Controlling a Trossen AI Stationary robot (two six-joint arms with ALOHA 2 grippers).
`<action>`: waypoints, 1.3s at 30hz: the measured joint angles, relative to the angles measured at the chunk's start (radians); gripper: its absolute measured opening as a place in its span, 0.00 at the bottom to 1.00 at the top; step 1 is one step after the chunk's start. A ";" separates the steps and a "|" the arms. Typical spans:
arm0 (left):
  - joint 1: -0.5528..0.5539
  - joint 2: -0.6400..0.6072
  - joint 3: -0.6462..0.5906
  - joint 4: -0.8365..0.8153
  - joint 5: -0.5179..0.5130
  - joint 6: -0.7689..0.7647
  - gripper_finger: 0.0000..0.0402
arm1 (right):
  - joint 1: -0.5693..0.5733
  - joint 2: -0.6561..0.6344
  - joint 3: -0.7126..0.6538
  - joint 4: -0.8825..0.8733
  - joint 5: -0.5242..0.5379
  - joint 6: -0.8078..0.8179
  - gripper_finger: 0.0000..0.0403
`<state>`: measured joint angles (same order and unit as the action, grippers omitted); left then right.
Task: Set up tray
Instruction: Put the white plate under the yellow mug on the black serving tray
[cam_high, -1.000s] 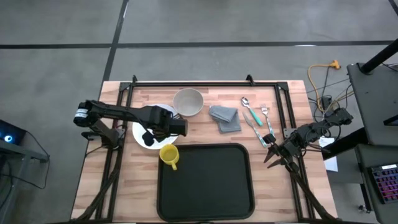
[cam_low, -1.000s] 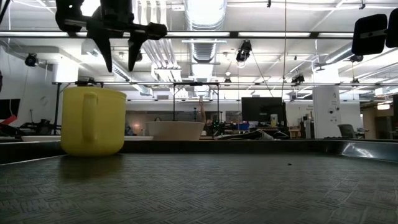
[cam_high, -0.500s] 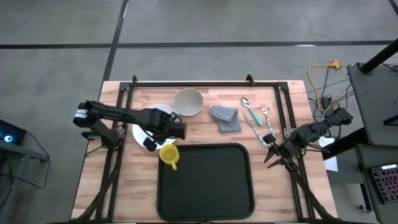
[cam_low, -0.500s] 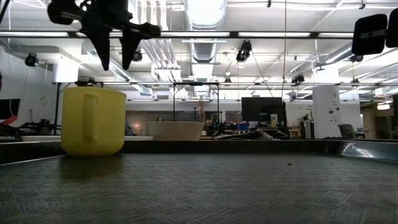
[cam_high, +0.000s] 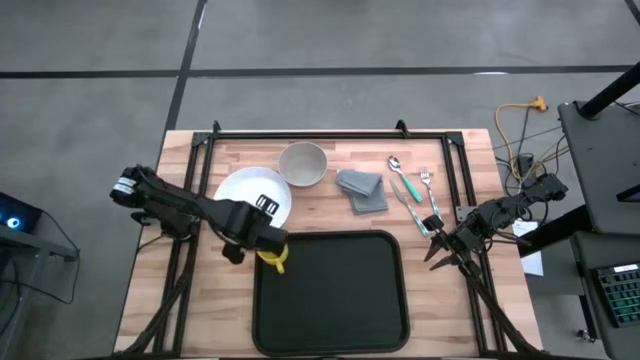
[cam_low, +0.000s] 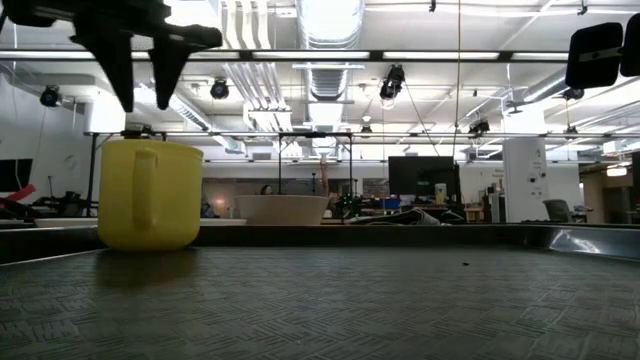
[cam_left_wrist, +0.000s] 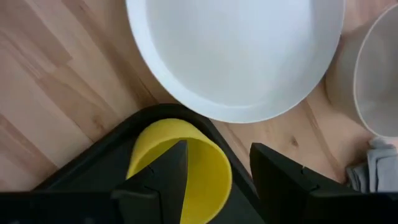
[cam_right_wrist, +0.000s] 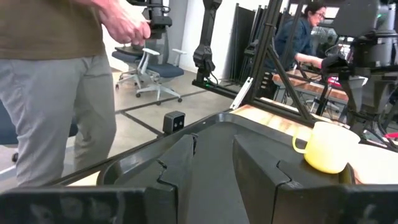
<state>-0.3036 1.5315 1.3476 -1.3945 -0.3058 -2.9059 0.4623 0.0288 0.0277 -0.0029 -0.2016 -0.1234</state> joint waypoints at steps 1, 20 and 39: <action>-0.010 -0.012 -0.013 0.005 -0.002 -0.010 0.38 | 0.000 0.000 0.000 0.000 0.000 0.000 0.25; -0.084 -0.393 -0.516 0.434 -0.069 -0.056 0.38 | 0.000 0.000 0.000 0.000 0.000 0.000 0.25; -0.162 -0.346 -0.544 0.354 -0.075 -0.112 0.30 | 0.000 0.000 0.000 0.000 0.000 0.000 0.25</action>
<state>-0.4658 1.1858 0.8039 -1.0408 -0.3810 -3.0175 0.4622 0.0288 0.0277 -0.0029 -0.2013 -0.1234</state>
